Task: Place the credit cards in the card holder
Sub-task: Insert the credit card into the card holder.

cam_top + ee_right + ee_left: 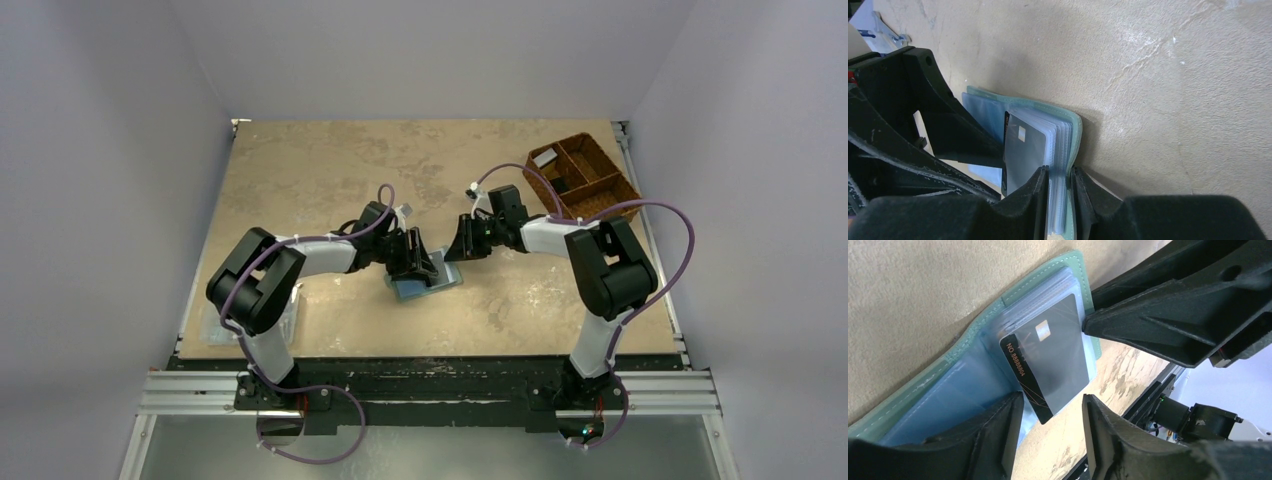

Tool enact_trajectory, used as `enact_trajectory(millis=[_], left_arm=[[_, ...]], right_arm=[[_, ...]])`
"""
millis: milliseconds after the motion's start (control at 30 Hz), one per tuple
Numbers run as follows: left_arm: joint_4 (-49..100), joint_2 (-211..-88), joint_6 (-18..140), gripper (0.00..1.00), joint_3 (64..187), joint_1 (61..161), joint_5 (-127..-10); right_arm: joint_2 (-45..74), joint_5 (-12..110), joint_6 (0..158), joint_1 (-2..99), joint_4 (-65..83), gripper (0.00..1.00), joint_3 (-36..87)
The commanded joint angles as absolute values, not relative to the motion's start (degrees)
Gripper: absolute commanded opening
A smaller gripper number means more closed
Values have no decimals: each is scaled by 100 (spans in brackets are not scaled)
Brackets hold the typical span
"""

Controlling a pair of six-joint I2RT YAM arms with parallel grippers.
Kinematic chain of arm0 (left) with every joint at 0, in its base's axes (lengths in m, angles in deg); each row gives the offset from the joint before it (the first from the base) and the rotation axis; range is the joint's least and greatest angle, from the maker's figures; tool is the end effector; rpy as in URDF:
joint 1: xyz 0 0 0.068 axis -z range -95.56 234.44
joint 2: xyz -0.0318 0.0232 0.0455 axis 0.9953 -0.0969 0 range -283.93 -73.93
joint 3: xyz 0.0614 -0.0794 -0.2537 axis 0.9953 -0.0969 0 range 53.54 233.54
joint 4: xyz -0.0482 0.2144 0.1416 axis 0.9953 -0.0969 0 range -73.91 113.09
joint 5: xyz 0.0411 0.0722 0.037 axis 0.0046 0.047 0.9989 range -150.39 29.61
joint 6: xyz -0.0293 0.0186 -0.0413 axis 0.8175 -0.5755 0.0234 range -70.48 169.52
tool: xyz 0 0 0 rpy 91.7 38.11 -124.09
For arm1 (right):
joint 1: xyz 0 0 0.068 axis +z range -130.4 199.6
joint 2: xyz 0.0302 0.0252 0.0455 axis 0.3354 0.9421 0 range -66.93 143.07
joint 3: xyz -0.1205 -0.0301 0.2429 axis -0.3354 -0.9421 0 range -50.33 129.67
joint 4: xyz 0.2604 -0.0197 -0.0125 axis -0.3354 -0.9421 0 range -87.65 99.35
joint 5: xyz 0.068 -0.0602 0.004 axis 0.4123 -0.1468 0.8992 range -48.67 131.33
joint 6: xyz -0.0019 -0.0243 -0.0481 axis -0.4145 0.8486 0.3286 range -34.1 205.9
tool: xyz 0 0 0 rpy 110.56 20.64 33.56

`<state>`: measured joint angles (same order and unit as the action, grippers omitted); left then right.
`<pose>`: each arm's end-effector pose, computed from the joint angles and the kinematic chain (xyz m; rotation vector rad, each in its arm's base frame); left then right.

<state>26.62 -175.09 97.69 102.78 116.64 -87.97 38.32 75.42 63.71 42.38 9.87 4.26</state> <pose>0.2785 -0.1950 0.1378 -0.1234 2.6622 -1.1478 0.3219 0.1568 0.1373 -0.2927 2.5169 1.0625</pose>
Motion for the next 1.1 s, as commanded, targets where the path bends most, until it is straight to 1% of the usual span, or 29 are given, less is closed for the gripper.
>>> enact_trajectory(millis=[0,67,233,400,500,567,667,800,1067], left_arm=[[2610,-17705,9595,47,10264,11653,-8726],[2695,-17747,9635,46,10374,11716,-8719],[2663,-17810,9646,51,10856,12178,-8594],[2330,-17606,9390,63,10940,12198,-8534],[1748,-17397,9160,77,10944,12146,-8315],[1569,-17222,9047,81,10900,12054,-8259],[1568,-17119,9032,81,10819,11968,-8414],[1971,-17369,9186,81,10763,11977,-8806],[2759,-17740,9589,81,11112,12206,-9091]], right_arm=[[3830,7432,6410,4279,762,26,217],[3823,7437,6370,4324,792,26,194],[3812,7575,6172,4417,977,25,109],[3746,7690,5975,4416,1198,24,9],[3700,7561,5983,4416,1137,24,-14],[3651,7409,6039,4405,1024,24,0],[3583,7325,6114,4406,945,26,33],[3590,7272,6092,4416,806,29,32],[3450,7704,5462,4541,1571,31,-369]])
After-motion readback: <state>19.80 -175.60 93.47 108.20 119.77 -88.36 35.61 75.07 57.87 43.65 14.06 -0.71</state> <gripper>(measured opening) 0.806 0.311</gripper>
